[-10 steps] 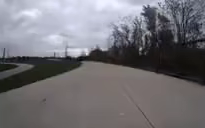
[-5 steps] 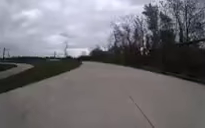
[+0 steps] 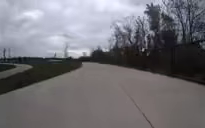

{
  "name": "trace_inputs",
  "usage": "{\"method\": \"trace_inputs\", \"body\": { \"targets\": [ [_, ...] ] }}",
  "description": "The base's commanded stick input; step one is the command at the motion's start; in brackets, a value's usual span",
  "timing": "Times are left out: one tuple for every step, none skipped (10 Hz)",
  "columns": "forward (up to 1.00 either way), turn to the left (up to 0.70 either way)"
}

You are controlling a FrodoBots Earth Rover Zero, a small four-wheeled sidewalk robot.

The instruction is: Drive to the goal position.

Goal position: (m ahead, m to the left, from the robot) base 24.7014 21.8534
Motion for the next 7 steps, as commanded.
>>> {"method": "trace_inputs", "body": {
  "targets": [
    [1.00,0.00],
    [1.00,0.00],
    [1.00,0.13],
    [1.00,0.27],
    [1.00,0.27],
    [1.00,0.27],
    [1.00,0.27]
  ]
}}
